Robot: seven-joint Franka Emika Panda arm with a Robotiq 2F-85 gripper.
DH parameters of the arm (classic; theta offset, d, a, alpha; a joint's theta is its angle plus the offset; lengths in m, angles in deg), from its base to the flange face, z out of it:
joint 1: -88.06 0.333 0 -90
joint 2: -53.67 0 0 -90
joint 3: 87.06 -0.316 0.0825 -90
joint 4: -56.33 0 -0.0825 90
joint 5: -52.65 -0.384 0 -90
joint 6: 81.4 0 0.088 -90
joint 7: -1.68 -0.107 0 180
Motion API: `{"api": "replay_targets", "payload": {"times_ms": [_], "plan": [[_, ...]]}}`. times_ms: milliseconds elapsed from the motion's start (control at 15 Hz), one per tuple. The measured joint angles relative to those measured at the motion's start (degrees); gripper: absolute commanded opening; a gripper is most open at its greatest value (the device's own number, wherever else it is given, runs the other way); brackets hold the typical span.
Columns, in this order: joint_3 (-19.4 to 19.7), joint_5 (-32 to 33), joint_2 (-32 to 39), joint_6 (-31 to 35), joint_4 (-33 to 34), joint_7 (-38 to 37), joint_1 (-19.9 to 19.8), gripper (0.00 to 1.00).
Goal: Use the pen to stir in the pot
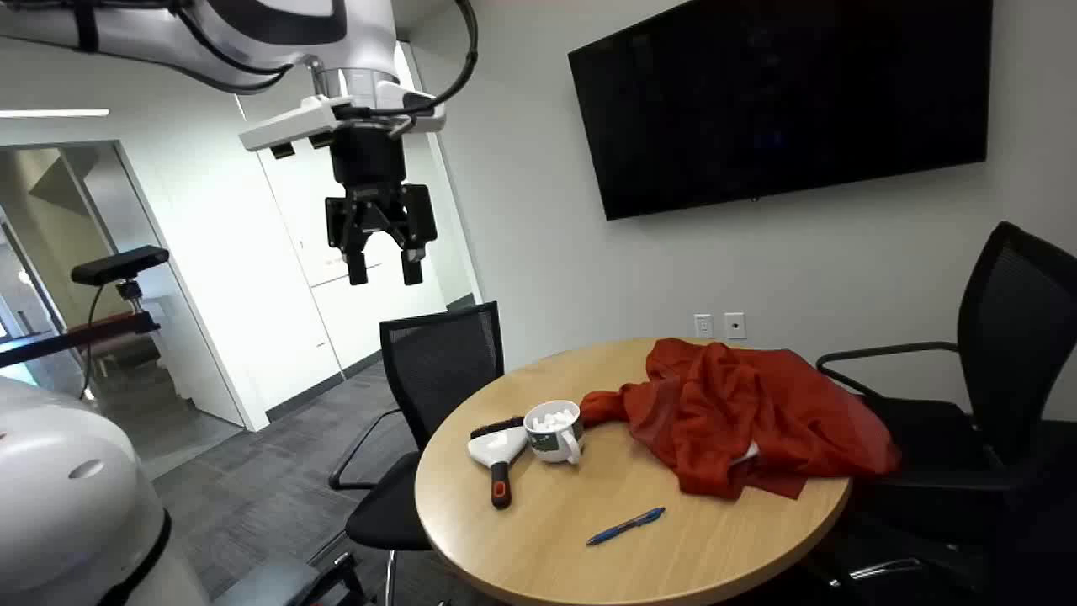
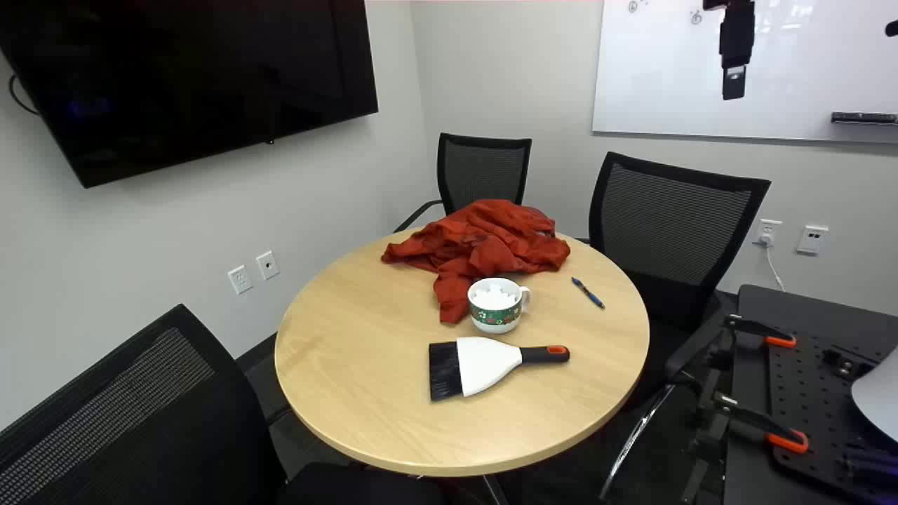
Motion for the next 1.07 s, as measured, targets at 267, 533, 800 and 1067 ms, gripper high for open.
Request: {"api": "replay_targets", "payload": {"times_ms": [267,533,800,1067], "plan": [[0.0,0.0,-0.01,0.01,0.0,0.0,0.0,1.0],[-0.08,0.0,0.12,2.1,-0.09,-1.84,-0.17,1.0],[-0.24,0.02,3.0,14.66,-1.55,-9.31,-1.98,1.0],[-0.24,0.7,10.73,30.56,-4.63,-13.95,-4.7,1.0]]}}
